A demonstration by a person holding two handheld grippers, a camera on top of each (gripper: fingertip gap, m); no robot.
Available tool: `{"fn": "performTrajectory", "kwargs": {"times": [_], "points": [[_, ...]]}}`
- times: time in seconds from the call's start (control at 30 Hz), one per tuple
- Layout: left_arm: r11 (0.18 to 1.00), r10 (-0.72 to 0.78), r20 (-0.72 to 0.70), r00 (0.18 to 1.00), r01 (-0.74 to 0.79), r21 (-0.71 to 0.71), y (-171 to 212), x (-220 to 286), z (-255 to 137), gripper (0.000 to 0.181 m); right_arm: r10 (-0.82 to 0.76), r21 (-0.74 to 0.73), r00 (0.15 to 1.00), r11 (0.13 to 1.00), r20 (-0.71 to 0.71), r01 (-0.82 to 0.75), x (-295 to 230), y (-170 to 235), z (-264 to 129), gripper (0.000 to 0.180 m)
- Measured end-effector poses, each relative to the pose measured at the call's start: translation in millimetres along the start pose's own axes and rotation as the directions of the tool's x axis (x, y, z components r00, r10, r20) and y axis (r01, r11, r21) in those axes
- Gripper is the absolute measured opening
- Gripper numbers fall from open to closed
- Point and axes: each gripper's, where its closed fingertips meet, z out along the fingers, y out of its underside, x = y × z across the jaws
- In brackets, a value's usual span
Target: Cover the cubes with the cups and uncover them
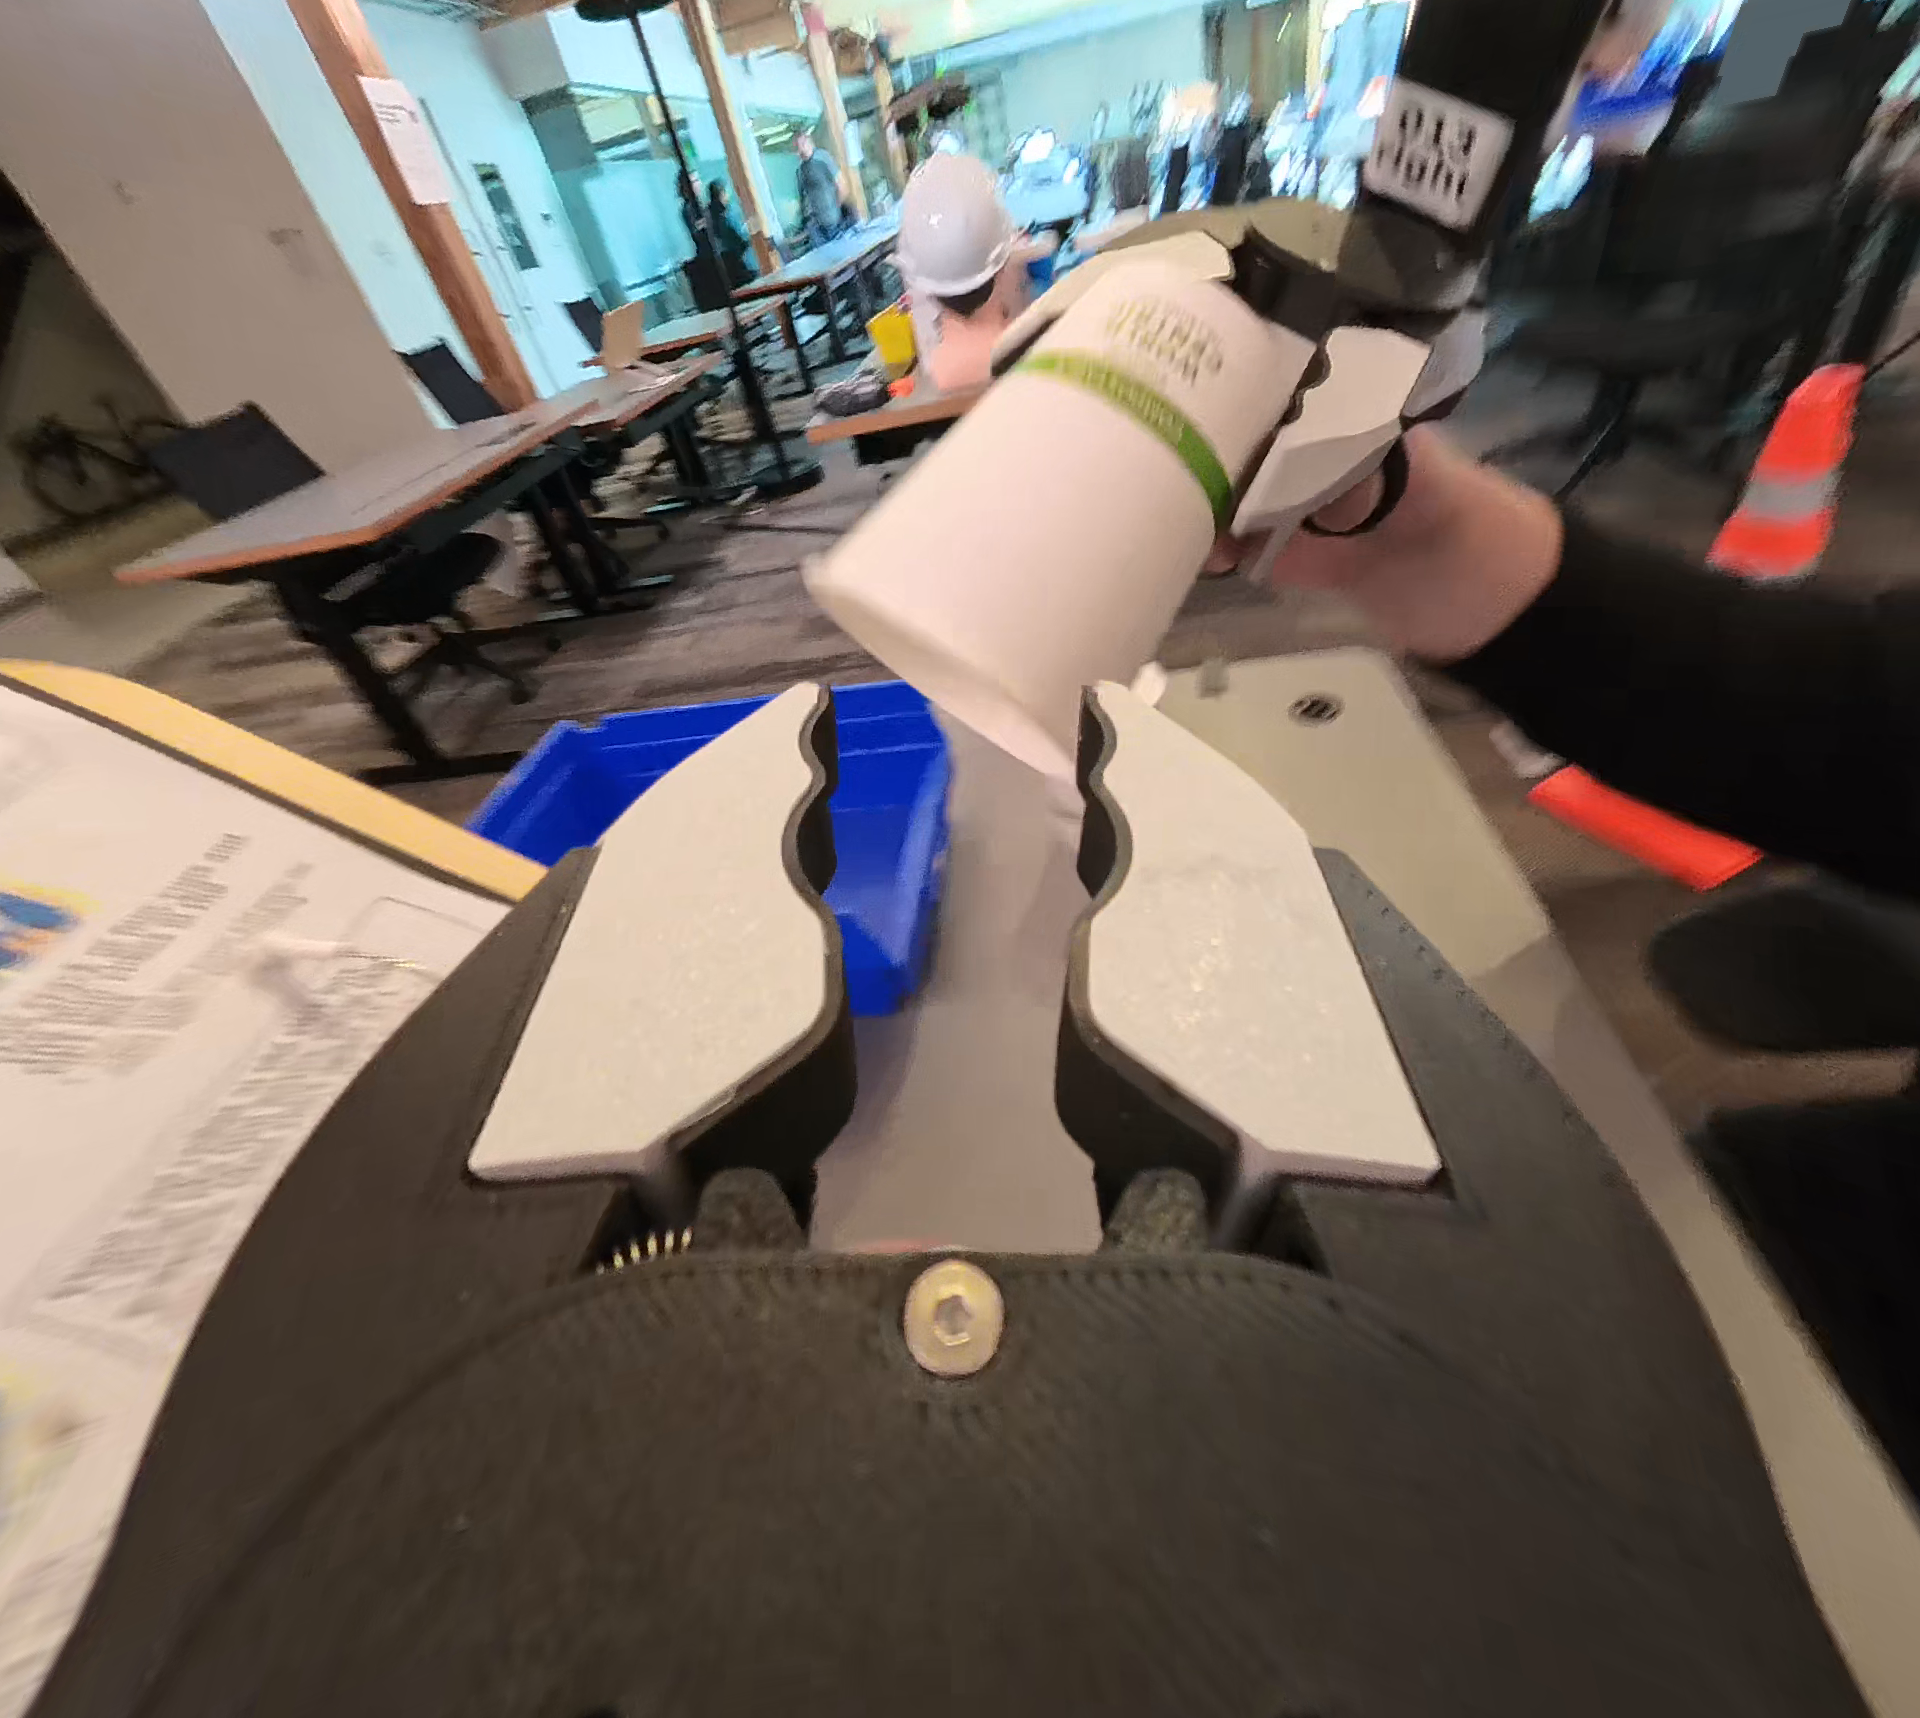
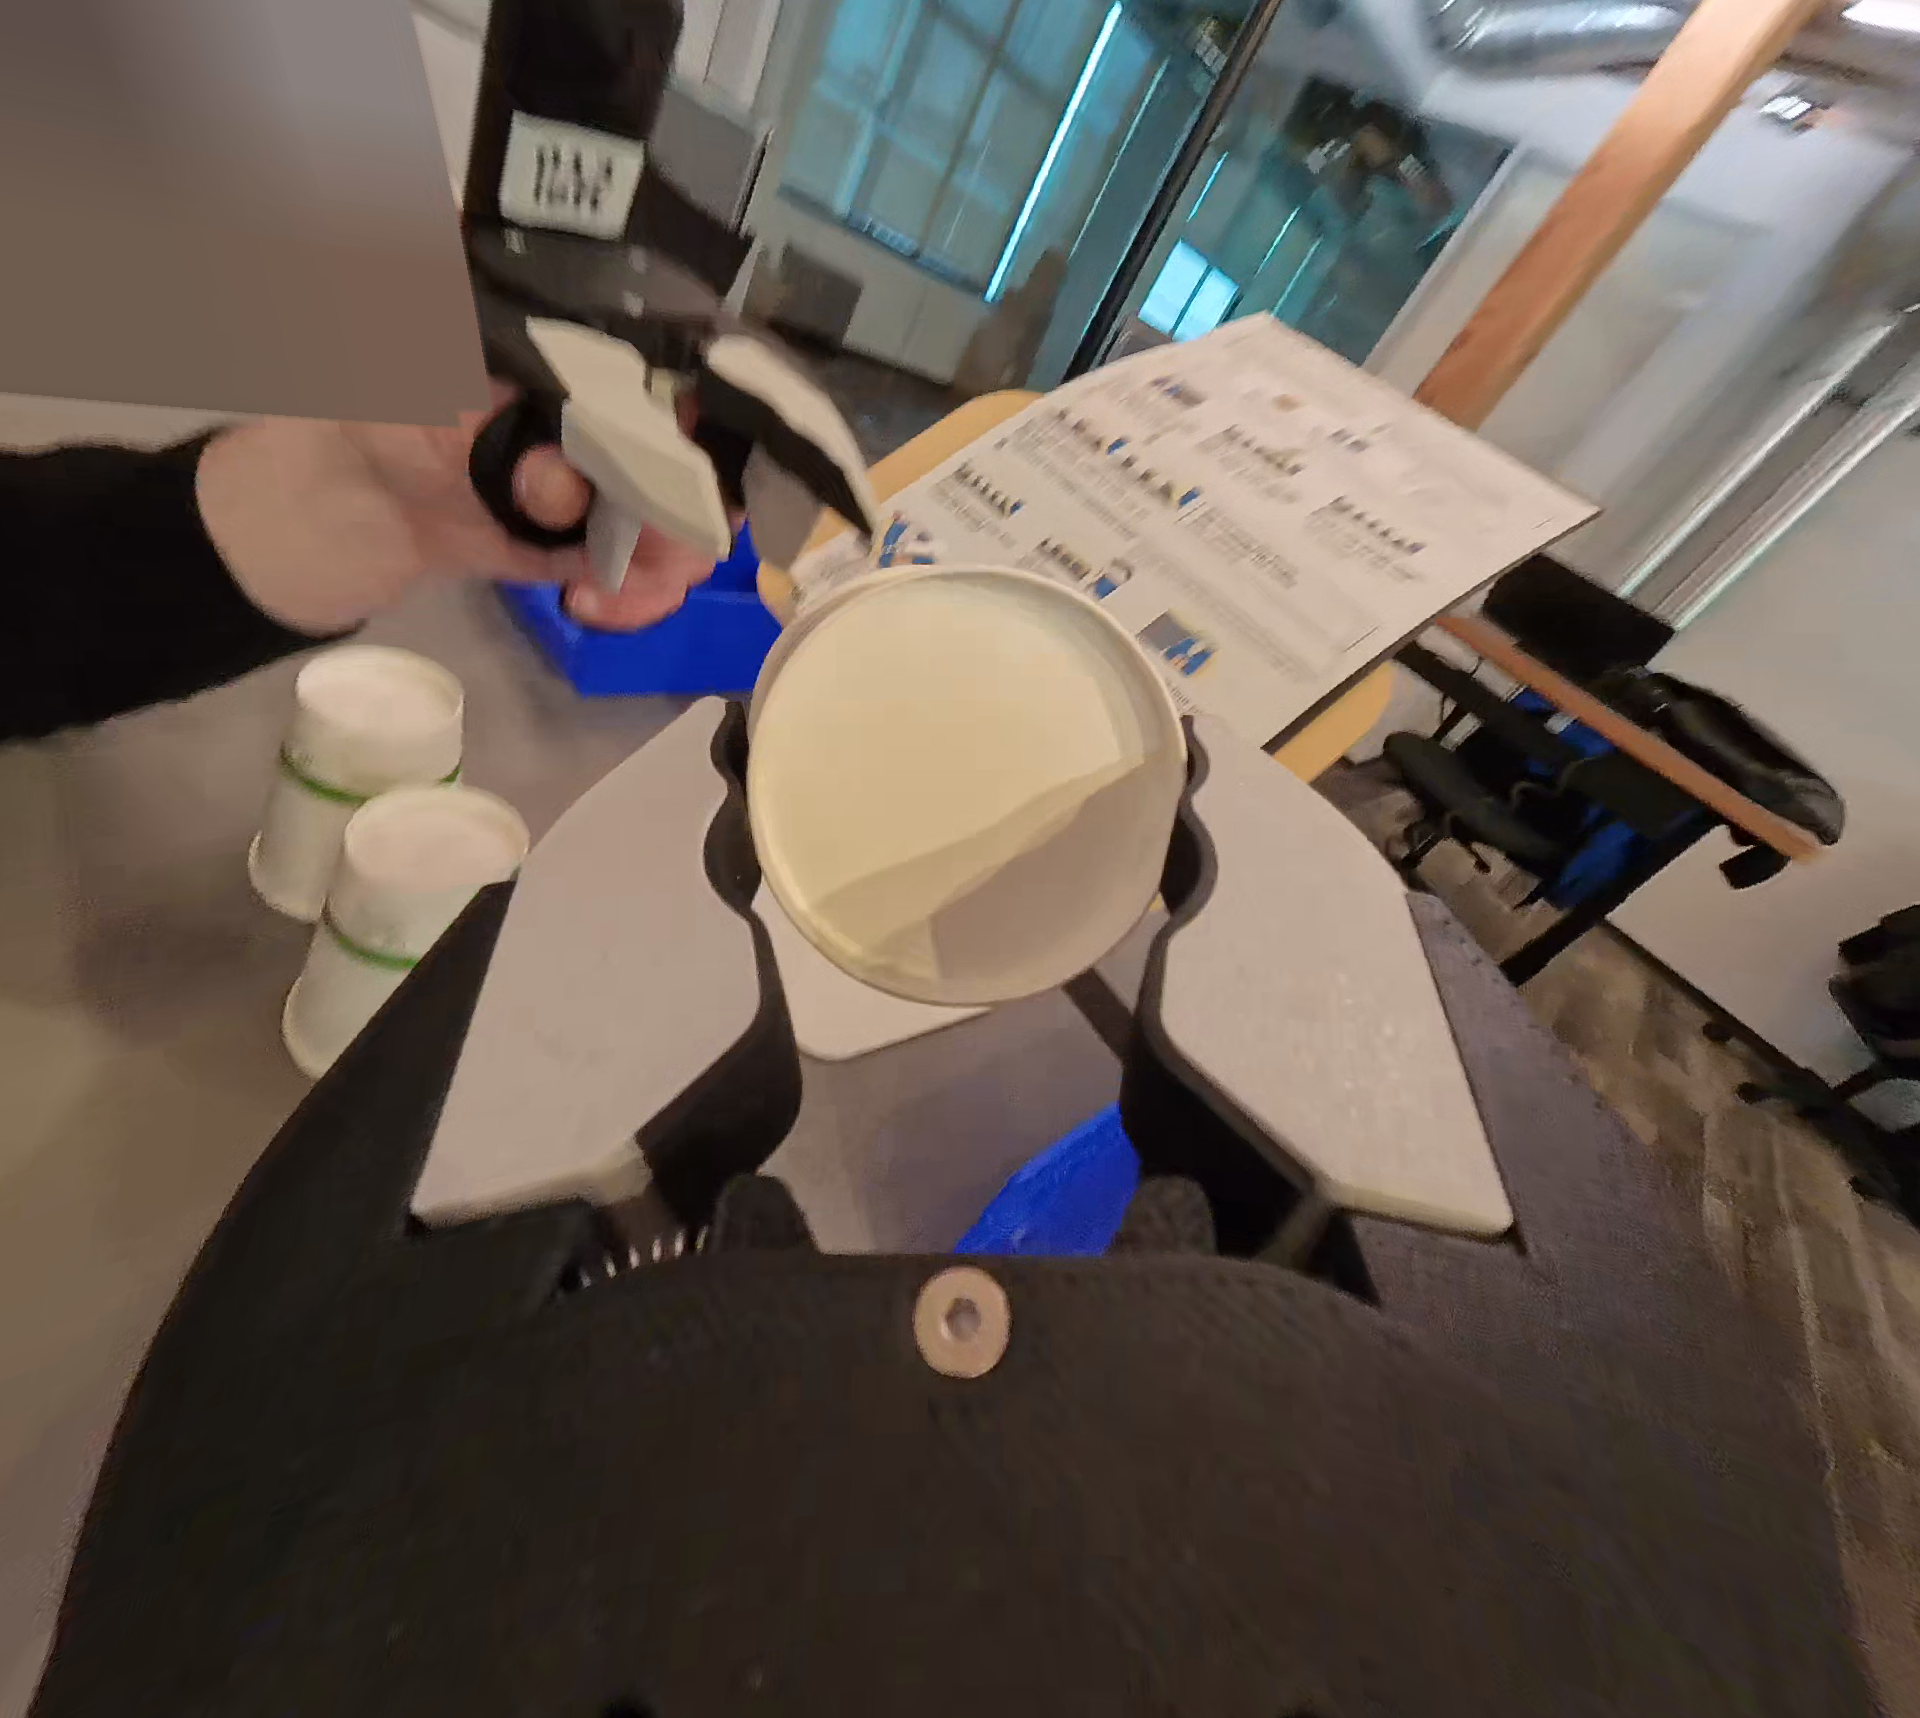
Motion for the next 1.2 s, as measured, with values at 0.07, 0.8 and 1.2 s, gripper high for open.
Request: {"fn": "performTrajectory", "kwargs": {"times": [0.07, 0.8, 1.2], "points": [[0.997, -0.077, -0.037, 0.996, 0.078, 0.029, 4, 0, 6, 0.044, 0.024, 0.067, 0.999, 0.997, -0.032, -0.022, 5, -7, -4, 0.078], [0.878, -0.312, -0.368, 0.876, 0.414, 0.240, -20, 25, 8, 0.005, 0.100, 0.343, 0.991, 0.937, -0.092, -0.063, -10, -15, 9, 0.078], [0.921, -0.242, -0.390, 0.889, 0.337, 0.197, -23, 39, 2, 0.002, 0.139, 0.313, 0.990, 0.941, 0.002, -0.132, -13, -6, 8, 0.098]]}}
